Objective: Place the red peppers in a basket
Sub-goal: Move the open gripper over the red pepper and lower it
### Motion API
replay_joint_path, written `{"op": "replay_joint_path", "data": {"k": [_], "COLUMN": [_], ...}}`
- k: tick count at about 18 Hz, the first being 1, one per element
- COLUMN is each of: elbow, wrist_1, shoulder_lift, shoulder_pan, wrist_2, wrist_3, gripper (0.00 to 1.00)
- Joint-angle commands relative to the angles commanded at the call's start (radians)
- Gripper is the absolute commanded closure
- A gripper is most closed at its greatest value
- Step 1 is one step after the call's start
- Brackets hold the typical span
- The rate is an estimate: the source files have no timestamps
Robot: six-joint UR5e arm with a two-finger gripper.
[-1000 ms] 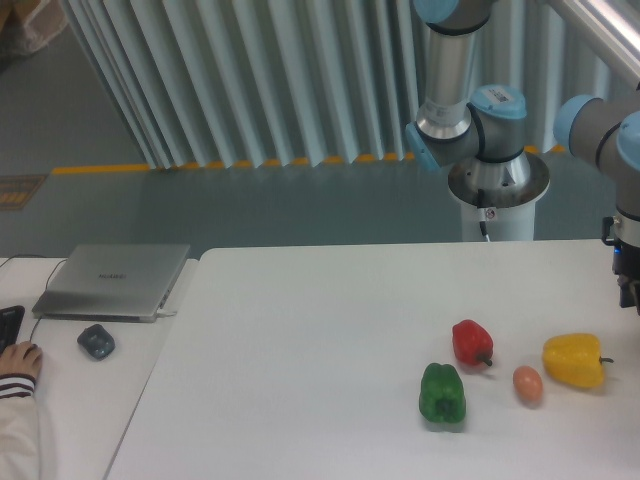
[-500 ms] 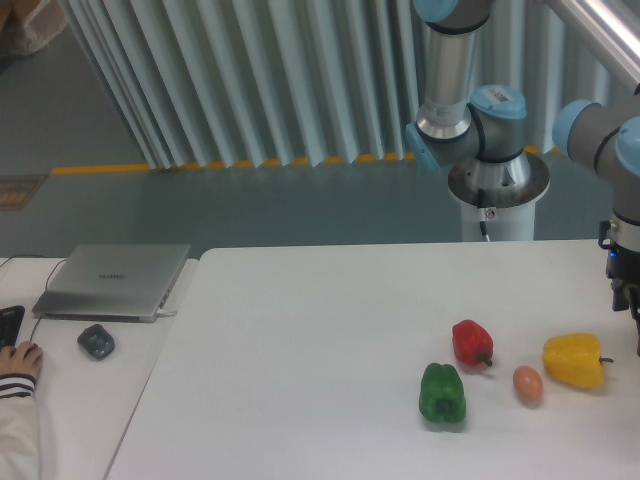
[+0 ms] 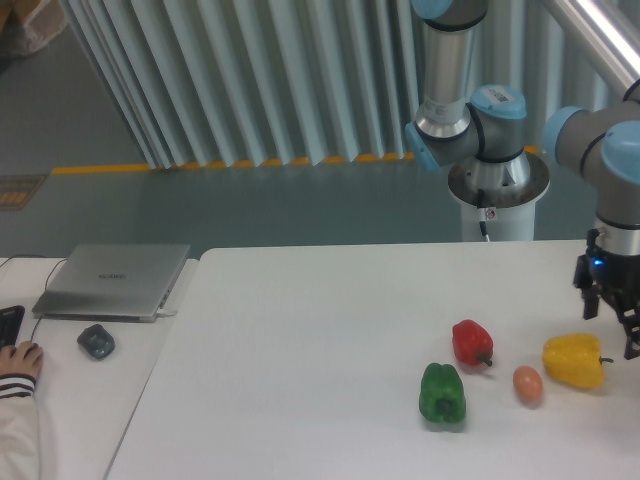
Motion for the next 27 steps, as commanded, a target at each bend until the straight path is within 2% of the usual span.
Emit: {"op": "replay_joint_path", "data": {"k": [3,9,16,20,24,27], "elbow": [0.009,-0.003,-0.026,-0.087,-0.081,-0.089], "wrist_1": [-0.008,-0.012,-0.002,-0.005,-0.034,-0.049], "shoulder_lift": [0.003,0.008,0.011,0.043,0.012,-0.005], "shoulder_pan": [-0.051,-0.075,-0.100,-0.140,-0.222,-0.252], "wrist_2": [0.011,-0.003,0.002,0.006,0.031,0.034], "wrist_3": [-0.061,-0.625,-1.004,-1.127,-1.129,-1.135], "gripper": [0.00,0.00,0.00,0.00,0.00,0.00]}}
